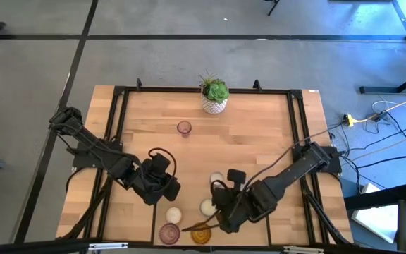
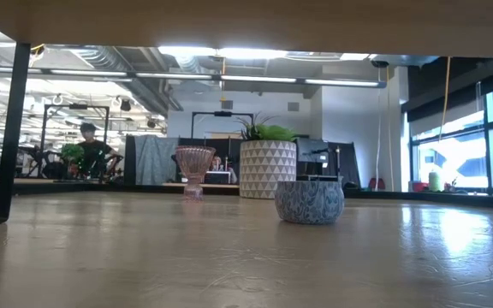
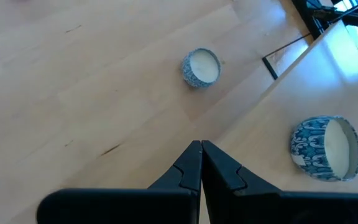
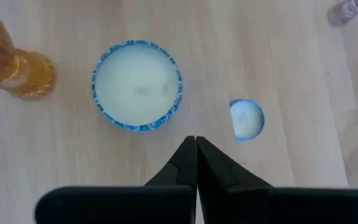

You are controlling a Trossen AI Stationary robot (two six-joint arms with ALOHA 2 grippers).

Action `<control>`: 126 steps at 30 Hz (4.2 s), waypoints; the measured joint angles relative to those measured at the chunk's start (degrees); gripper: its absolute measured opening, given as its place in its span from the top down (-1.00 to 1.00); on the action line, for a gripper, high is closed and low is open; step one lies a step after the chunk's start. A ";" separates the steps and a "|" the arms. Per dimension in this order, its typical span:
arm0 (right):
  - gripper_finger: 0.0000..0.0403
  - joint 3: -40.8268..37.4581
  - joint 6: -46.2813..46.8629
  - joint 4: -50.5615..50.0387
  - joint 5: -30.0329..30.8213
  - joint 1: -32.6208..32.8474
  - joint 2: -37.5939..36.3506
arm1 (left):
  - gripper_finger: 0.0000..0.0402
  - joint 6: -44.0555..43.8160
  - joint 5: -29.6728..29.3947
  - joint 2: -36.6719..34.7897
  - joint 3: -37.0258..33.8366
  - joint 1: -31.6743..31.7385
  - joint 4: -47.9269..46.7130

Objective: Pick & Place candle stick holders
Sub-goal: Put the blue scented candle on the shelf, then put the pink candle holder on the shelf

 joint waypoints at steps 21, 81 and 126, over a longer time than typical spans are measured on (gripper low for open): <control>1.00 -27.86 2.73 23.74 -7.65 -6.47 -13.38 | 0.99 3.01 8.11 -0.13 0.00 2.40 -0.24; 1.00 -27.96 1.65 34.17 -12.57 -4.83 -9.75 | 0.99 1.42 10.13 -1.11 0.00 1.55 1.09; 1.00 -28.01 0.14 35.99 -7.16 -4.95 -9.71 | 0.99 1.27 7.08 -1.07 0.00 1.07 0.69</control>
